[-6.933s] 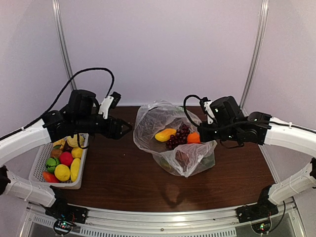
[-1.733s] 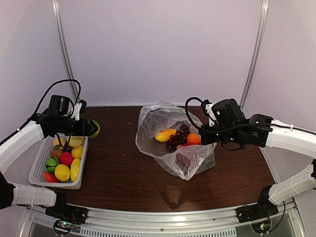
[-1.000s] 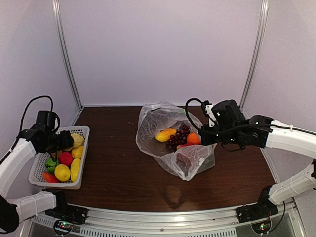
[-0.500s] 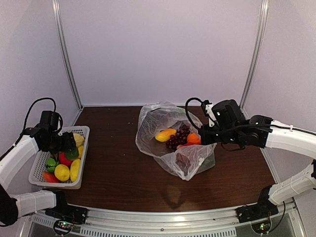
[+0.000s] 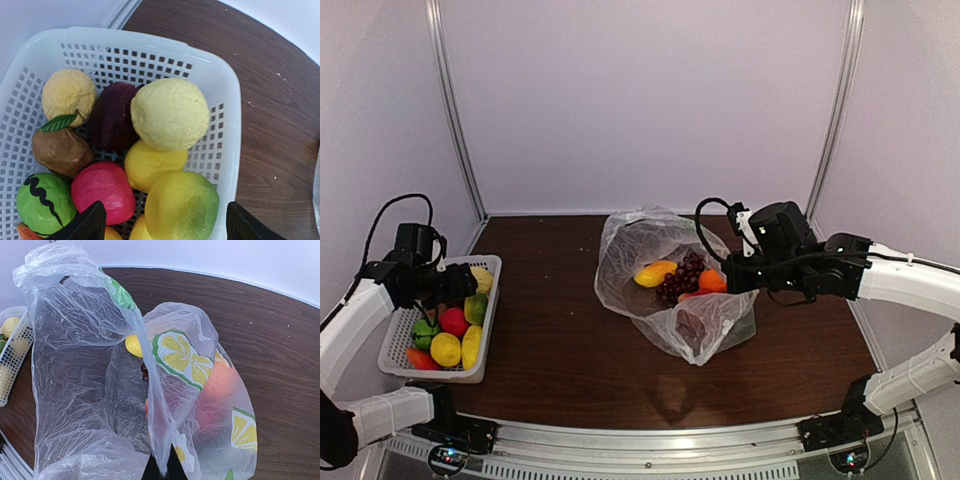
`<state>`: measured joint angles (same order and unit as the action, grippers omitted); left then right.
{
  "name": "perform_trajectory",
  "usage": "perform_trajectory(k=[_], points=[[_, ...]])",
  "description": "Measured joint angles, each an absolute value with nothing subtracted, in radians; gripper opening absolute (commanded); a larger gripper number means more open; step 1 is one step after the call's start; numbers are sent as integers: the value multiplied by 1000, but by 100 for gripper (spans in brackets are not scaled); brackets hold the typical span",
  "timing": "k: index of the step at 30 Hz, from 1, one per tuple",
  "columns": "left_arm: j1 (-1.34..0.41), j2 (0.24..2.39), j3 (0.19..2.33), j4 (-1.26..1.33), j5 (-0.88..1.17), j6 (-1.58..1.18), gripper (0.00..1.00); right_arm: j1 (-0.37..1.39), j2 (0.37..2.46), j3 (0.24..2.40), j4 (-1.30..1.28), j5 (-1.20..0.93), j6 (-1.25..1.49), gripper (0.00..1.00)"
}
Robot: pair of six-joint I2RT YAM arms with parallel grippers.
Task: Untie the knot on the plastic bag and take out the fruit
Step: Place the fake fruit in the bin, then adjust the takeout bag at the center of the board.
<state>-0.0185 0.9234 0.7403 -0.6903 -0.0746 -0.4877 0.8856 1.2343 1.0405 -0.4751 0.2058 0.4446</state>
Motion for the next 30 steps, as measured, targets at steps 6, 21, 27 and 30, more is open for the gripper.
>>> perform_trajectory(k=[6, 21, 27, 30], points=[[-19, 867, 740, -652, 39, -444, 81, 886, 1234, 1041, -475, 206, 444, 0], [-537, 1052, 901, -559, 196, -387, 78, 886, 1234, 1041, -470, 166, 453, 0], [-733, 1176, 1021, -485, 190, -386, 73, 886, 1232, 1041, -471, 160, 457, 0], [-800, 1231, 1072, -436, 186, -385, 69, 886, 1226, 1041, -471, 159, 458, 0]])
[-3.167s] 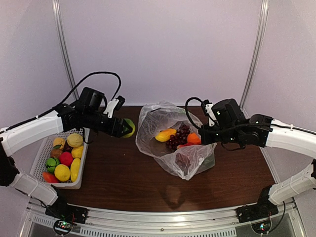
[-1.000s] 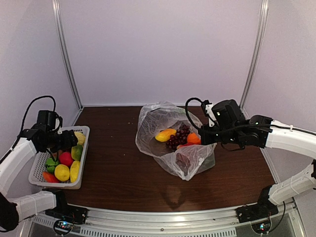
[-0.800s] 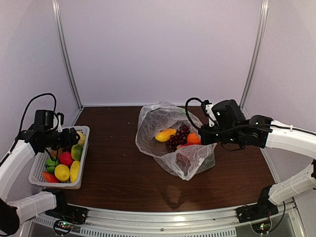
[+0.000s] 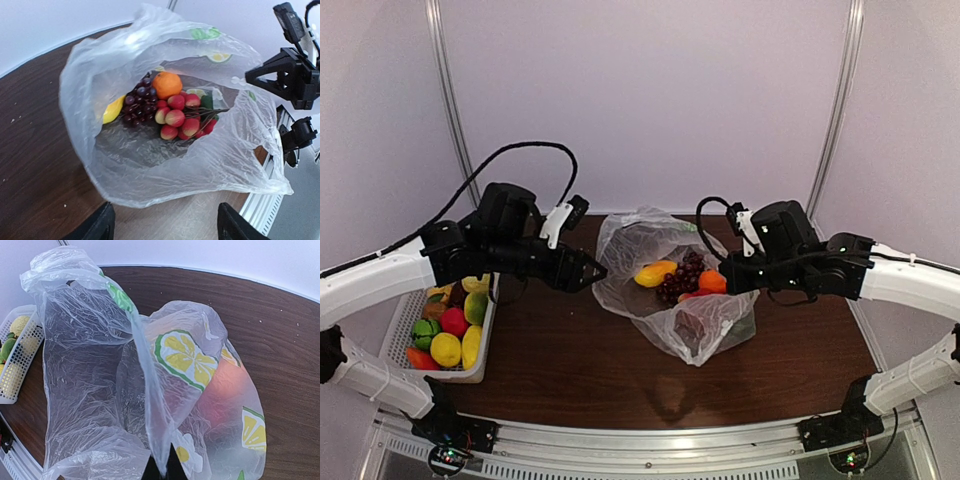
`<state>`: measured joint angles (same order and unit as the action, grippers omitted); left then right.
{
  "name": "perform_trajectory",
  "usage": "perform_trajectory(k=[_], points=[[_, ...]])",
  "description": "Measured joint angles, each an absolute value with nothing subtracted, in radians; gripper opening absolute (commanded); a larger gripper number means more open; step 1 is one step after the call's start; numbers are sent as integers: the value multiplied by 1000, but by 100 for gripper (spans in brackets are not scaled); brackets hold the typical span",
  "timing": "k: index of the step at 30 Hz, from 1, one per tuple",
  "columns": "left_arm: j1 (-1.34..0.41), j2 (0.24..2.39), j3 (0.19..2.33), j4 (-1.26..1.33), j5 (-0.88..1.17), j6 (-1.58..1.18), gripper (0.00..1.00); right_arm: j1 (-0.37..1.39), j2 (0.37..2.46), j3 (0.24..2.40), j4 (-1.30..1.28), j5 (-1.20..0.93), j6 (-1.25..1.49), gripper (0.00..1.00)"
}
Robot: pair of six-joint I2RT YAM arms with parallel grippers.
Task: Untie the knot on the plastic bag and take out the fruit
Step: Adjust the takeout bag at the center of the board.
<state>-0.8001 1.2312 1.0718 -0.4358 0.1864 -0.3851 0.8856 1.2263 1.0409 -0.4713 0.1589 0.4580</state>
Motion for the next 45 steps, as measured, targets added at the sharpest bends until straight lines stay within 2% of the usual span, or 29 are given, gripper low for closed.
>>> perform_trajectory(k=[6, 16, 29, 33, 37, 39, 45], points=[[-907, 1380, 1153, -358, 183, -383, 65, 886, 1220, 1041, -471, 133, 456, 0], [-1007, 1652, 1272, -286, 188, -380, 64, 886, 1165, 1005, -525, 67, 441, 0], [-1036, 1805, 1301, -197, 143, -385, 64, 921, 1084, 844, -703, -4, 452, 0], [-1038, 1820, 1302, -180, 131, -395, 64, 928, 1077, 849, -738, -2, 458, 21], [-1043, 1819, 1301, -174, 111, -404, 64, 939, 1057, 904, -756, -1, 454, 49], [-1045, 1819, 1301, -174, 97, -411, 64, 956, 1046, 952, -749, -2, 440, 57], [-1047, 1811, 1298, -174, 58, -434, 64, 1034, 1049, 1090, -712, -23, 387, 68]])
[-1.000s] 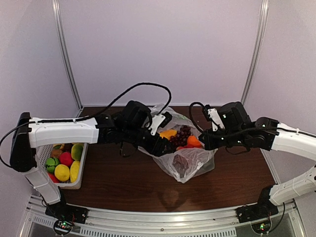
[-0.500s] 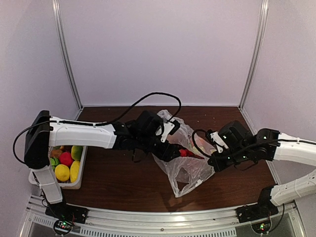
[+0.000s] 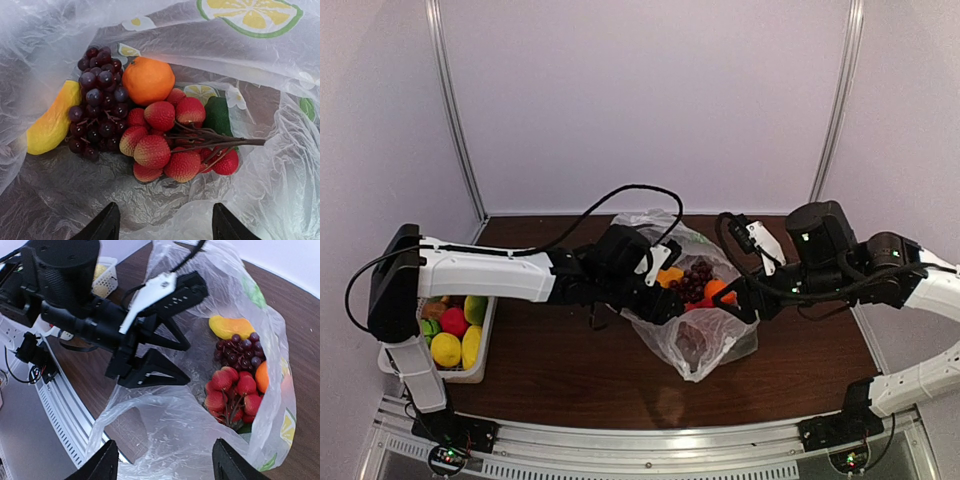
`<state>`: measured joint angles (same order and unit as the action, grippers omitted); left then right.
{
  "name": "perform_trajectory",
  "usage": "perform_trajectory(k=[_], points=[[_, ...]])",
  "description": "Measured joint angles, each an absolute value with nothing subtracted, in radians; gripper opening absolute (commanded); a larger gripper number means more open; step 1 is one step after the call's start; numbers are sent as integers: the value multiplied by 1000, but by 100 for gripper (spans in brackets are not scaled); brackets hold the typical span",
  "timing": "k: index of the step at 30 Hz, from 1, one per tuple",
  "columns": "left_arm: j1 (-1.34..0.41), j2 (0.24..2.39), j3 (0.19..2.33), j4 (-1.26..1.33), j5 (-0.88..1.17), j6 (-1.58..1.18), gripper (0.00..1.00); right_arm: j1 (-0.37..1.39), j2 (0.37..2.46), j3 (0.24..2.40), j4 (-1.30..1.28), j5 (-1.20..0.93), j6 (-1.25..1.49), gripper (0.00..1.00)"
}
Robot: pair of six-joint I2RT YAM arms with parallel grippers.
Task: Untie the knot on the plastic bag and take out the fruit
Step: Adjust the takeout bag at the center of the board.
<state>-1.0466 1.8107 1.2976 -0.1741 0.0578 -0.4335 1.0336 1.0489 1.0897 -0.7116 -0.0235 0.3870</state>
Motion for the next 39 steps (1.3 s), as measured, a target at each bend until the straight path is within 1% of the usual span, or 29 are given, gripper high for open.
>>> perform_trajectory(k=[5, 11, 13, 14, 16, 18, 23, 24, 25, 26, 31, 39], points=[[-1047, 1798, 1288, -173, 36, -455, 64, 1073, 1103, 1131, -683, -28, 345, 73], [-1047, 1779, 1268, -172, 12, -474, 64, 1072, 1293, 1205, -716, 45, 329, 80], [-1047, 1774, 1261, -172, 1, -480, 64, 1066, 1345, 1208, -717, 51, 318, 81], [-1047, 1774, 1254, -167, -4, -486, 64, 1054, 1402, 1207, -718, 53, 305, 80], [-1047, 1774, 1252, -166, -5, -488, 64, 1053, 1414, 1206, -717, 53, 300, 74], [-1047, 1774, 1252, -164, -4, -490, 64, 1048, 1427, 1195, -706, 48, 292, 61], [-1047, 1774, 1252, -152, -4, -498, 64, 1050, 1424, 1096, -677, -34, 281, 14], [-1047, 1774, 1251, -150, -4, -499, 64, 1053, 1417, 1073, -677, -54, 279, 7], [-1047, 1774, 1251, -149, -4, -500, 64, 1057, 1408, 1052, -678, -71, 279, 1], [-1047, 1774, 1251, -149, -4, -500, 64, 1063, 1398, 1035, -680, -84, 278, 0], [-1047, 1774, 1249, -128, 19, -503, 64, 1099, 1296, 952, -685, -159, 290, 0], [-1070, 1777, 1201, -9, 116, -494, 65, 1105, 1187, 810, -646, -214, 347, 0]])
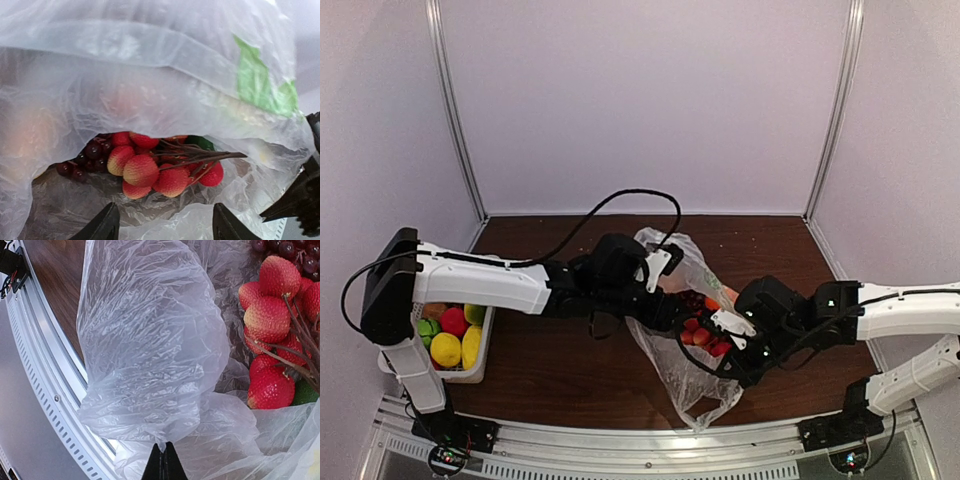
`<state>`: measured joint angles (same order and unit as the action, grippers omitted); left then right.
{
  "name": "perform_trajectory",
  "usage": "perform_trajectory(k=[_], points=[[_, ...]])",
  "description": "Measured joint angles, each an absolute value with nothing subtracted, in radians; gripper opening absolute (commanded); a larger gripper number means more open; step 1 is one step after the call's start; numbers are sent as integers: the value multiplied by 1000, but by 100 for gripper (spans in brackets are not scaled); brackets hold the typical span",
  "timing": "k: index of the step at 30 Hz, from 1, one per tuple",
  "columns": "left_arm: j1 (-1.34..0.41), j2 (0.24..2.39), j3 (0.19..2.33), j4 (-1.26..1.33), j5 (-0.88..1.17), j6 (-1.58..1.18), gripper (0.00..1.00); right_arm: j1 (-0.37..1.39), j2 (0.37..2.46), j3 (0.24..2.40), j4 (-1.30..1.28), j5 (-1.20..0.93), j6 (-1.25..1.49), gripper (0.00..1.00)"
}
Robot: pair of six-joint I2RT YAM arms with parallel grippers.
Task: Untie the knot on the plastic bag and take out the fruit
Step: Adjust the takeout bag at the center of the board.
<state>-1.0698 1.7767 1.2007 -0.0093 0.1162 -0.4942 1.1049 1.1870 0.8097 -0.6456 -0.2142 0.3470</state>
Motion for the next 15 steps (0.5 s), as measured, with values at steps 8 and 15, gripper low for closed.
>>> perform_trajectory(k=[8, 15], points=[[-1142, 1837, 1201, 76, 182, -424, 74, 1105, 1135, 733, -570, -225, 400, 0], [-1162, 1927, 1257, 91, 196, -386, 81, 1105, 1111, 711, -518, -228, 424, 0]])
